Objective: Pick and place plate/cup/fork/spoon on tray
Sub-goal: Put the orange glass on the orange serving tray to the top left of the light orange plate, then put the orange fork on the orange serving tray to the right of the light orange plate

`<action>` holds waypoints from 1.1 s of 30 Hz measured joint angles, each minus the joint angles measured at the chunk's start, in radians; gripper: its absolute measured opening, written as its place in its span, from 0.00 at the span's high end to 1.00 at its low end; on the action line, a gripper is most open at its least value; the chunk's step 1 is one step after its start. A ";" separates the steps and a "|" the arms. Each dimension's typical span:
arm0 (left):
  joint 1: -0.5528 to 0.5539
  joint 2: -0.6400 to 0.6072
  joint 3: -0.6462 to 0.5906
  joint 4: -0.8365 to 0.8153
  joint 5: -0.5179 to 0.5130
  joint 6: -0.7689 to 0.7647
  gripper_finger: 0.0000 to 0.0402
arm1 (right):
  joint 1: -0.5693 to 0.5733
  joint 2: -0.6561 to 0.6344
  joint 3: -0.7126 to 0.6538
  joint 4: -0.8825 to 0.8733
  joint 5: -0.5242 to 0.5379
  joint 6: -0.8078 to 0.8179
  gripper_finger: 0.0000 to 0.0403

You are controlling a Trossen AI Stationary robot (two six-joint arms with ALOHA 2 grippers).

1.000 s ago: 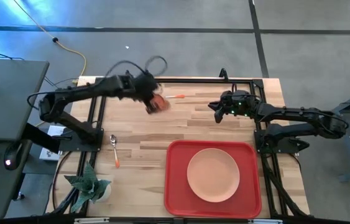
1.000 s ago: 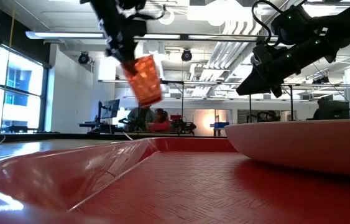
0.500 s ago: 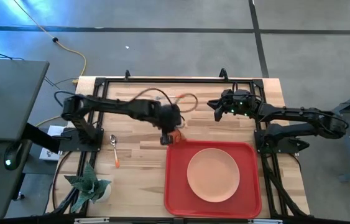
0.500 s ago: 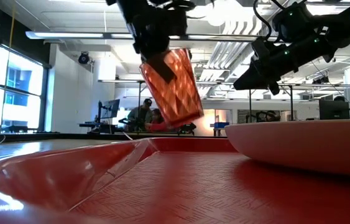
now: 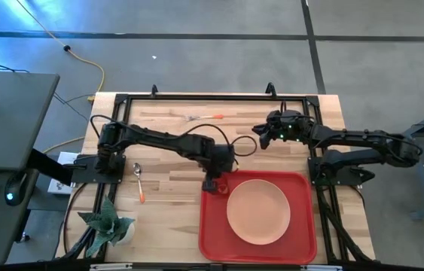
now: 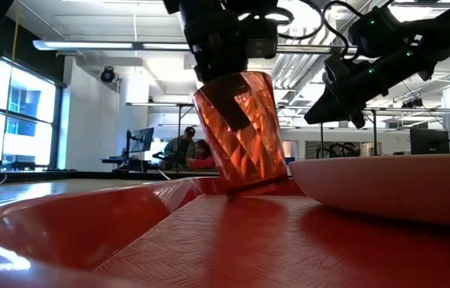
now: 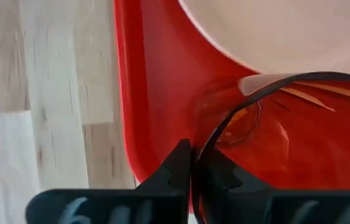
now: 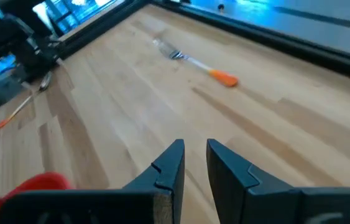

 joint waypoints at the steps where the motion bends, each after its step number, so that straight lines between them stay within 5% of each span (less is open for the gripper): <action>1: 0.000 0.003 0.002 -0.003 -0.001 -0.007 0.98 | 0.007 0.000 0.000 -0.006 -0.001 0.000 0.86; 19: 0.021 0.002 0.036 -0.050 -0.015 -0.065 0.82 | 0.110 -0.149 0.000 -0.214 -0.061 0.021 0.86; 33: 0.029 -0.024 0.164 -0.031 -0.046 0.068 0.60 | 0.186 -0.222 0.000 -0.305 0.039 0.049 0.86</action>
